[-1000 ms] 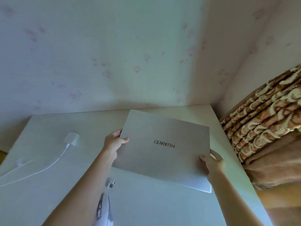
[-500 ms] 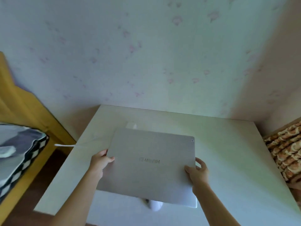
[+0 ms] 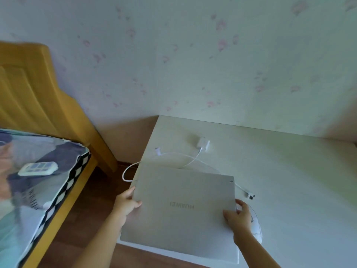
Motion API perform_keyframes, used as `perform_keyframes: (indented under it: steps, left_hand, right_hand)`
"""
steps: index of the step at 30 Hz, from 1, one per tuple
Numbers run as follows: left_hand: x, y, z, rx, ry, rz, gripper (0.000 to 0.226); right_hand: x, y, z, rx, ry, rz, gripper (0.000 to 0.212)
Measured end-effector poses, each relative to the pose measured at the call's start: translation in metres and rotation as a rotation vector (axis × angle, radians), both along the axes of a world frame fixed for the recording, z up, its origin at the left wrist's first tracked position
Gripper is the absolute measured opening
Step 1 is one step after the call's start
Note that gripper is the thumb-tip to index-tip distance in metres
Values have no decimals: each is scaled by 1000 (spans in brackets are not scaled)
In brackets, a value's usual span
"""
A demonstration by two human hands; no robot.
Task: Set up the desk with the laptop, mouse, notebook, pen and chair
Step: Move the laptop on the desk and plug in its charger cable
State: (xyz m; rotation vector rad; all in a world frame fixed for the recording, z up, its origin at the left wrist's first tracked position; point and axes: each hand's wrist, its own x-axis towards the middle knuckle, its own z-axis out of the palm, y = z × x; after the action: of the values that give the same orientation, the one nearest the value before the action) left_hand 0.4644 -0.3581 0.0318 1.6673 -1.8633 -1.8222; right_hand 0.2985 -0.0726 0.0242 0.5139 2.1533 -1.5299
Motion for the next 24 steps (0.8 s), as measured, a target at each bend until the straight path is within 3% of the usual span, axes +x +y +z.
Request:
perform_keyframes:
  steps: [6,24]
  left_hand:
    - [14,-11,-16,-22,-54,-84,65]
    - [71,2,-7,-33,-29,-57,54]
  right_hand:
    - [6,-12,-11,149,41,62,54]
    - [64,4,-42,250,29,10,74]
